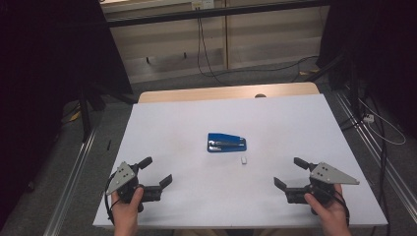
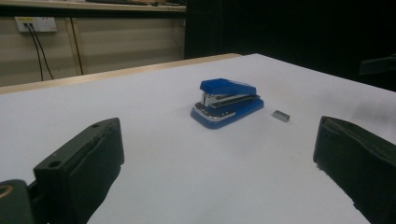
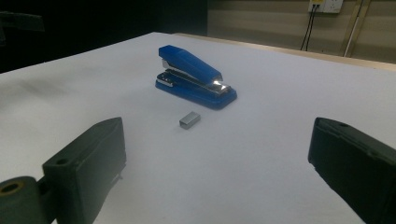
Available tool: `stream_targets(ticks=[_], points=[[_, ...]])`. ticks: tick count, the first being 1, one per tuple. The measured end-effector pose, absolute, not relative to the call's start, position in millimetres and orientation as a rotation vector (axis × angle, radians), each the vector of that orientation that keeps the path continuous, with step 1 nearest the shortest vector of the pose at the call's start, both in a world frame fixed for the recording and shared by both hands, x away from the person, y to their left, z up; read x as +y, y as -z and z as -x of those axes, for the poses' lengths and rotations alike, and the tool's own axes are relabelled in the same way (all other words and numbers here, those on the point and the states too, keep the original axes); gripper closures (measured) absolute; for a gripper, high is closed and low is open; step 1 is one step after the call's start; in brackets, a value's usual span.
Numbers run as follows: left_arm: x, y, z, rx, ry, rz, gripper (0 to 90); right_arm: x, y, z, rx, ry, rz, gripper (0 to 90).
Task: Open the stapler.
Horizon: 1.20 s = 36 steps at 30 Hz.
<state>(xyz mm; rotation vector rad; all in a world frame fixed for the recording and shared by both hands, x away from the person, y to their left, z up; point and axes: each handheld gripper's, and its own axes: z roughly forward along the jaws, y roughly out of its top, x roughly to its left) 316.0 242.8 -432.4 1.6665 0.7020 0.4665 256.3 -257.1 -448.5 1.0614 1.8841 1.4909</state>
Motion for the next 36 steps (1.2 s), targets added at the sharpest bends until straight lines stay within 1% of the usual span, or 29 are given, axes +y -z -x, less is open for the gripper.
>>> stream_targets(ticks=[17,28,36], points=[[235,431,-324,0.683,-0.447,-1.685,1.9,-255,446,-261,1.872,-1.484,-1.063,2.8],[225,429,-335,0.686,-0.428,-1.674,1.8,-254,439,-276,1.858,-1.461,-1.077,2.2],[212,428,-343,0.673,-0.41,-1.707,1.8,-248,437,-286,1.859,-1.463,-1.088,2.5]])
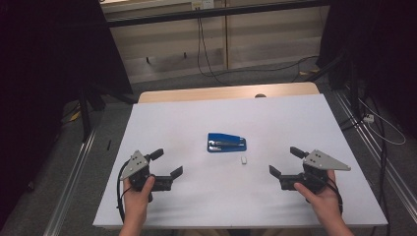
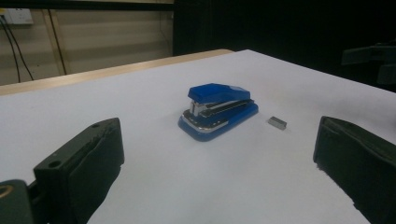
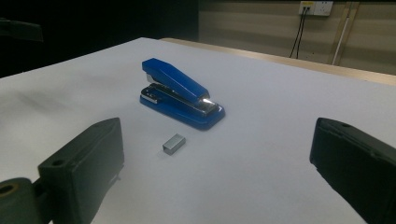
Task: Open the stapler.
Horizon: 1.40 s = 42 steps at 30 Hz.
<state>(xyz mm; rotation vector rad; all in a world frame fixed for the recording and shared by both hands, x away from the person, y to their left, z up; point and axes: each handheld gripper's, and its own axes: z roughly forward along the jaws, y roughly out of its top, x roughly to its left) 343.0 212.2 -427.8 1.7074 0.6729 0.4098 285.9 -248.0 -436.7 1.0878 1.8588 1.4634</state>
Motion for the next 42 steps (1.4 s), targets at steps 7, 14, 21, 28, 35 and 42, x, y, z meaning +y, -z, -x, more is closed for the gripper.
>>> stream_targets(ticks=[7,14,21,28,35,42], points=[[205,426,-348,0.659,-0.395,-1.725,1.8,-240,435,-297,1.871,-1.469,-1.085,2.9],[198,422,-354,0.664,-0.386,-1.709,1.8,-225,432,-311,1.9,-1.476,-1.061,3.1],[193,423,-362,0.678,-0.366,-1.702,1.8,-208,430,-320,1.93,-1.48,-1.027,6.1],[186,422,-369,0.683,-0.37,-1.712,1.7,-192,427,-332,1.946,-1.495,-1.021,8.8],[179,419,-374,0.667,-0.359,-1.705,1.7,-178,430,-342,1.957,-1.51,-1.04,19.0],[169,415,-386,0.67,-0.321,-1.713,2.2,-167,431,-351,1.977,-1.514,-1.041,38.1]])
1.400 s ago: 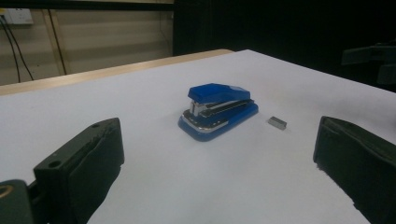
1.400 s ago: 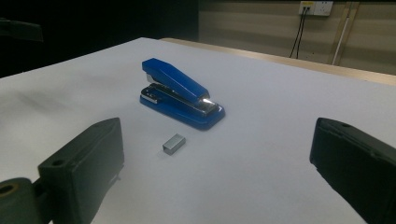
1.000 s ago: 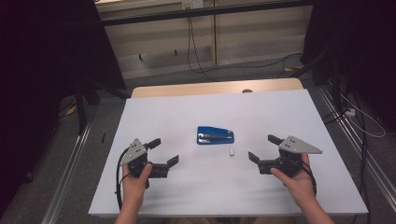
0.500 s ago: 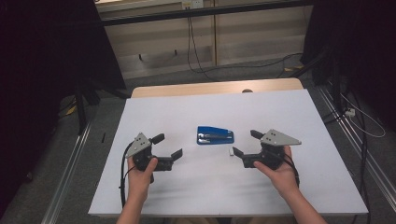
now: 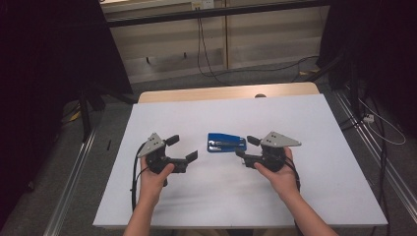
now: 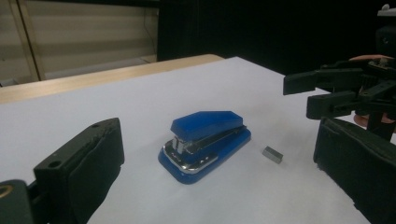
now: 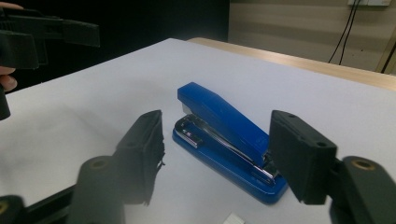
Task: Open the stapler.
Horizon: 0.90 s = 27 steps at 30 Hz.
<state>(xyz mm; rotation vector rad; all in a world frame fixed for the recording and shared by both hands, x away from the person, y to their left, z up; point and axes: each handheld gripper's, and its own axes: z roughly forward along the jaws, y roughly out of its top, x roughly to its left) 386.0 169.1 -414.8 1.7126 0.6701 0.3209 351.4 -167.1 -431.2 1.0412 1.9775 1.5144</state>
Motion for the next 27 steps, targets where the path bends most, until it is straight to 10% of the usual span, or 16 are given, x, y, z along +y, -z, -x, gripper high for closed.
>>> stream_targets(ticks=[27], points=[[153,419,-423,0.711,-0.301,-1.759,3.0,-131,434,-380,2.111,-1.404,-1.028,90.0]])
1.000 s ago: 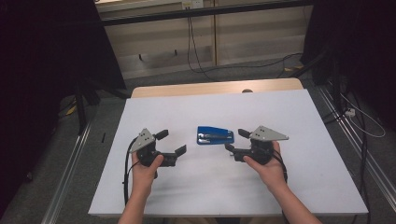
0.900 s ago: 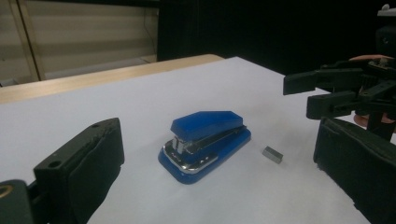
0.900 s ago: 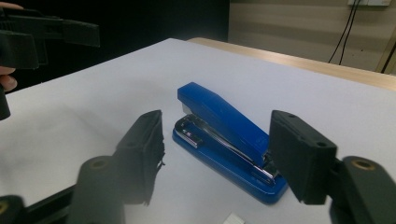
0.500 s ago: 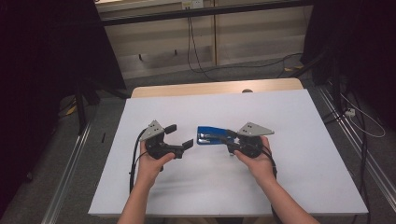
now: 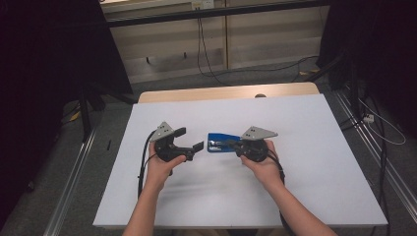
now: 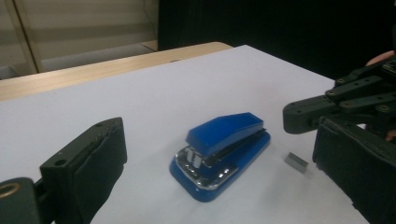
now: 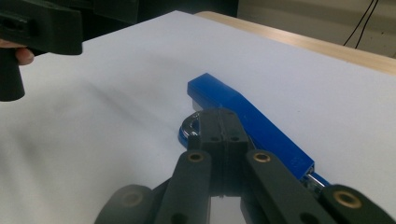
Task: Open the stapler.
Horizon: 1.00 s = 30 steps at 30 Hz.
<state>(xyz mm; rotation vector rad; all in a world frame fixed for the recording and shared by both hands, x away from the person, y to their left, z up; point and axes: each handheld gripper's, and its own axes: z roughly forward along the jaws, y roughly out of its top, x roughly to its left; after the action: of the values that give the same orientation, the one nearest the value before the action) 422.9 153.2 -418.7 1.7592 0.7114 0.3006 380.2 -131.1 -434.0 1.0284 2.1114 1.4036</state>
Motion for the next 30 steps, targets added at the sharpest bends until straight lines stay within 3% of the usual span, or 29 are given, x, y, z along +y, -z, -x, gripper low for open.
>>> stream_targets(ticks=[24,30], points=[[143,435,-449,0.714,-0.324,-1.887,6.7,-94,458,-411,2.266,-1.172,-0.952,90.0],[142,440,-450,0.693,-0.321,-1.937,15.4,-88,461,-413,2.277,-1.128,-0.933,90.0]])
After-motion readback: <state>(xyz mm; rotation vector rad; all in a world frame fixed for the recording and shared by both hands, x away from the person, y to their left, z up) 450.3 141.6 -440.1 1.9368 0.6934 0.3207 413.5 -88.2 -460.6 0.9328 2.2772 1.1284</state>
